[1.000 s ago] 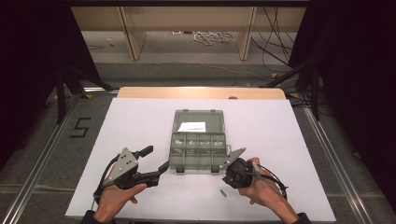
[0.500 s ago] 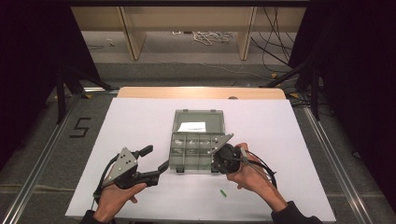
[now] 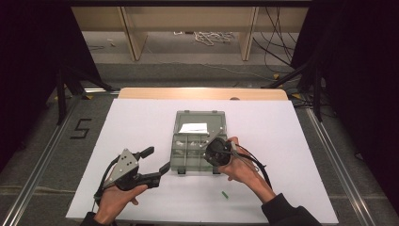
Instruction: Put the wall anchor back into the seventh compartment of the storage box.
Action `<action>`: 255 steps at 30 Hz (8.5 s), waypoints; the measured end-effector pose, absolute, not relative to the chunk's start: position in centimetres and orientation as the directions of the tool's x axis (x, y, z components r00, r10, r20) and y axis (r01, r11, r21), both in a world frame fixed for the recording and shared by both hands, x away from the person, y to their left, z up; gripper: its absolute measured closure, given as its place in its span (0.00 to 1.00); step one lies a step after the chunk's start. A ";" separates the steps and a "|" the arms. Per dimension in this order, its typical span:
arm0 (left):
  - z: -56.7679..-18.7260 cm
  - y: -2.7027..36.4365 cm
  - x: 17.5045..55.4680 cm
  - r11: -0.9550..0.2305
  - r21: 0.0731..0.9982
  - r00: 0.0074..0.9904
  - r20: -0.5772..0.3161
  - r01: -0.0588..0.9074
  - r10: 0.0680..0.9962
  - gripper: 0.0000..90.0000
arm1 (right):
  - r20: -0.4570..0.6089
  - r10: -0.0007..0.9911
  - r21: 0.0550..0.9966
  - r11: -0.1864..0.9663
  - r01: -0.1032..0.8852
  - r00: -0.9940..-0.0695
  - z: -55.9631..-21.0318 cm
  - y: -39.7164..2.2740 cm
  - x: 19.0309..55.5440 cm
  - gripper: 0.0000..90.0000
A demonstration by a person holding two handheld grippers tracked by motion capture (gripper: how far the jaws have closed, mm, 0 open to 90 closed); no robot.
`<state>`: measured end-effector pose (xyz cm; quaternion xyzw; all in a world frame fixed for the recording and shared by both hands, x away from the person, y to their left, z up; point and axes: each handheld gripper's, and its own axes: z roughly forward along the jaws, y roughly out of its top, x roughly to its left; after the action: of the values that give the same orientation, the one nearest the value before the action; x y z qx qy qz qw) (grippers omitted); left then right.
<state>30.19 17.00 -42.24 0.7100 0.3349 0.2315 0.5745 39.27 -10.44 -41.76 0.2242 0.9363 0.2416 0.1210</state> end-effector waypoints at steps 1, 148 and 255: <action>-42.2 17.0 30.2 -0.116 0.971 0.668 -0.056 0.210 0.742 0.26 | -0.113 0.478 0.505 0.783 0.364 -0.871 -41.9 -10.3 39.4 0.94; -42.3 17.0 30.2 -0.118 0.971 0.664 -0.052 0.208 0.746 0.26 | -0.071 0.410 0.418 0.840 0.346 -0.909 -42.4 -14.1 33.6 0.94; -42.8 16.9 31.0 -0.120 0.967 0.657 -0.060 0.225 0.751 0.26 | 0.112 0.771 0.772 0.330 0.544 -0.627 -42.0 -19.1 44.5 0.34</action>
<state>31.05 16.94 -42.79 0.7116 0.3431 0.2317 0.5677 44.53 -19.13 -41.97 0.4088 0.8037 0.4095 0.1386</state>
